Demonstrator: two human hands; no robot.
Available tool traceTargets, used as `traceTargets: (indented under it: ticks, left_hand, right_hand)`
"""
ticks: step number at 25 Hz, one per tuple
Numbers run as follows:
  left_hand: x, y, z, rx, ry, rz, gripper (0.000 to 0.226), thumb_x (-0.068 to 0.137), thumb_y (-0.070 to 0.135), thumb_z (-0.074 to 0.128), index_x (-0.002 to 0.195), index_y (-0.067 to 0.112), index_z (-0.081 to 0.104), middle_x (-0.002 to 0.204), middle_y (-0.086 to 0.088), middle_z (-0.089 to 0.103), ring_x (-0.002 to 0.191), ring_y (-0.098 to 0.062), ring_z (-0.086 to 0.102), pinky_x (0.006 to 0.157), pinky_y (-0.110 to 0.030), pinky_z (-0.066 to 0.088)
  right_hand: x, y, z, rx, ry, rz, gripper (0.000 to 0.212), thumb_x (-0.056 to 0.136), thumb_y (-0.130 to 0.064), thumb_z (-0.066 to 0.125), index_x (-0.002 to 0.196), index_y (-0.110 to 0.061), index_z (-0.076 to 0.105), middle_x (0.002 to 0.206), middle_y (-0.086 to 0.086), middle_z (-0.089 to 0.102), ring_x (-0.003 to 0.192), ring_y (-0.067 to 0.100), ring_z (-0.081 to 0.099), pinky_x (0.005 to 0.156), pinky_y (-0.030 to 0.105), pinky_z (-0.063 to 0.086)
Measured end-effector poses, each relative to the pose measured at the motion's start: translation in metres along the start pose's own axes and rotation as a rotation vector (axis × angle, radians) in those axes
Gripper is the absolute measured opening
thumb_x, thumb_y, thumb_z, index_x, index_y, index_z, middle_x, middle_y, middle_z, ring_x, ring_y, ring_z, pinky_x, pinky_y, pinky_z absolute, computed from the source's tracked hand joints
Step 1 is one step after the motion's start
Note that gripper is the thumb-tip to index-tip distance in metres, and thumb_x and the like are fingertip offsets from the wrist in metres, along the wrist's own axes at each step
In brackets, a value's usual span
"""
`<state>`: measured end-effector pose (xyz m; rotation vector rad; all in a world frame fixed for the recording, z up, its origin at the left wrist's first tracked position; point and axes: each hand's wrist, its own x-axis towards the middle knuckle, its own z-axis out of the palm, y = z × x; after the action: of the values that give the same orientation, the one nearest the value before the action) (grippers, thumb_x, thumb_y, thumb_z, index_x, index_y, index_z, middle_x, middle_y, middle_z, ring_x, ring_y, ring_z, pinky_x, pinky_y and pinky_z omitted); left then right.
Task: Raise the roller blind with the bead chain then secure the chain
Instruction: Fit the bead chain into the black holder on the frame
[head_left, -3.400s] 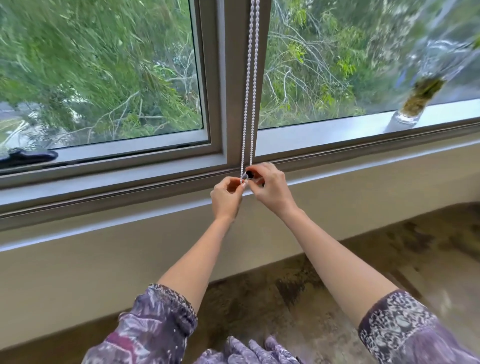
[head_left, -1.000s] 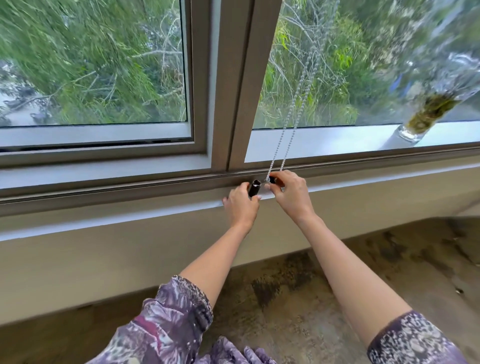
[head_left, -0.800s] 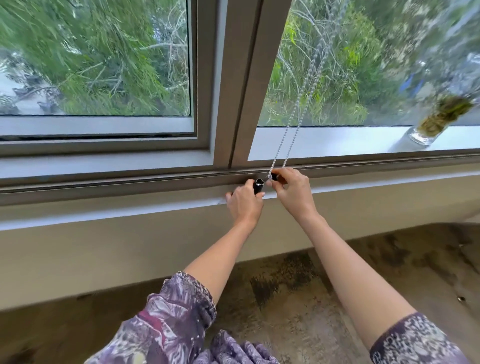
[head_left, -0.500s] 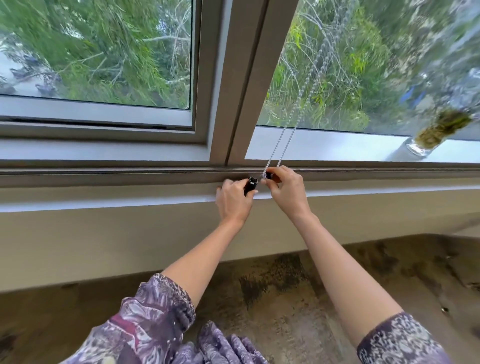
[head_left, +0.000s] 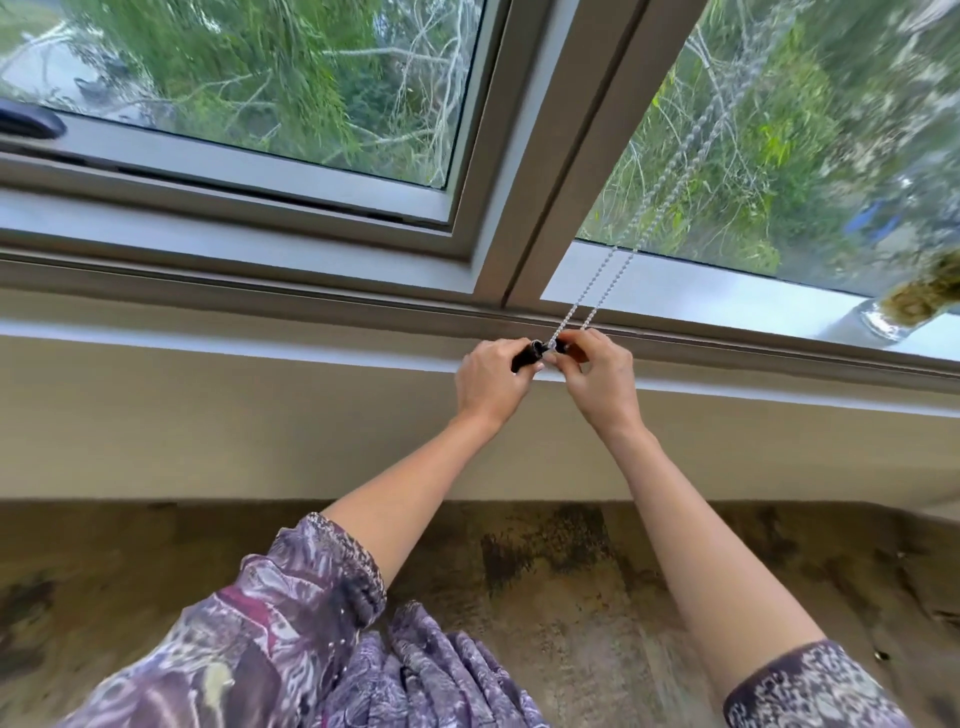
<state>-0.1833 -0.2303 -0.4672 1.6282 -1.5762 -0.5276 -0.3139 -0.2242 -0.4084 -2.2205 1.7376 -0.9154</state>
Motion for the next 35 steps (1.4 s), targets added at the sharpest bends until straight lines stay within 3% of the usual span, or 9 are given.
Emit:
traceTargets:
  ticks: [8, 14, 20, 30, 35]
  left_hand:
    - [-0.012, -0.017, -0.022, -0.057, -0.009, 0.011, 0.027, 0.079, 0.044, 0.068, 0.102, 0.029, 0.071, 0.09, 0.0, 0.073, 0.086, -0.025, 0.066, 0.061, -0.031, 0.046]
    - [-0.015, -0.028, -0.032, 0.009, -0.046, 0.07, 0.036, 0.082, 0.044, 0.066, 0.113, 0.026, 0.068, 0.103, 0.003, 0.073, 0.099, -0.022, 0.063, 0.073, -0.035, 0.051]
    - [-0.02, -0.035, -0.037, 0.016, -0.033, 0.084, 0.036, 0.083, 0.045, 0.065, 0.114, 0.027, 0.068, 0.102, 0.003, 0.073, 0.097, -0.021, 0.063, 0.076, -0.034, 0.051]
    - [-0.019, -0.045, -0.046, 0.035, -0.052, 0.111, 0.033, 0.084, 0.046, 0.065, 0.113, 0.029, 0.067, 0.102, 0.006, 0.072, 0.098, -0.019, 0.062, 0.075, -0.033, 0.049]
    - [-0.016, -0.047, -0.051, 0.026, -0.04, 0.132, 0.031, 0.083, 0.046, 0.065, 0.109, 0.029, 0.068, 0.102, 0.007, 0.073, 0.098, -0.018, 0.062, 0.073, -0.034, 0.052]
  right_hand:
    - [-0.014, -0.023, 0.019, 0.032, 0.024, -0.023, 0.018, 0.081, -0.017, 0.071, 0.096, -0.007, 0.068, 0.083, 0.008, 0.068, 0.081, 0.026, 0.064, 0.077, 0.044, 0.052]
    - [-0.024, -0.032, 0.024, 0.018, 0.051, -0.036, 0.018, 0.081, -0.017, 0.072, 0.096, -0.009, 0.067, 0.083, 0.006, 0.068, 0.08, 0.024, 0.064, 0.076, 0.04, 0.052]
    - [-0.032, -0.042, 0.029, 0.039, 0.083, -0.026, 0.019, 0.083, -0.018, 0.07, 0.099, -0.009, 0.067, 0.088, 0.005, 0.069, 0.083, 0.022, 0.066, 0.077, 0.039, 0.054]
    - [-0.028, -0.051, 0.035, 0.062, 0.092, -0.007, 0.018, 0.081, -0.018, 0.072, 0.097, -0.011, 0.068, 0.086, 0.004, 0.07, 0.08, 0.016, 0.066, 0.077, 0.022, 0.051]
    - [-0.024, -0.054, 0.037, 0.04, 0.072, -0.024, 0.017, 0.08, -0.019, 0.072, 0.094, -0.011, 0.068, 0.084, 0.005, 0.07, 0.08, 0.019, 0.066, 0.075, 0.029, 0.052]
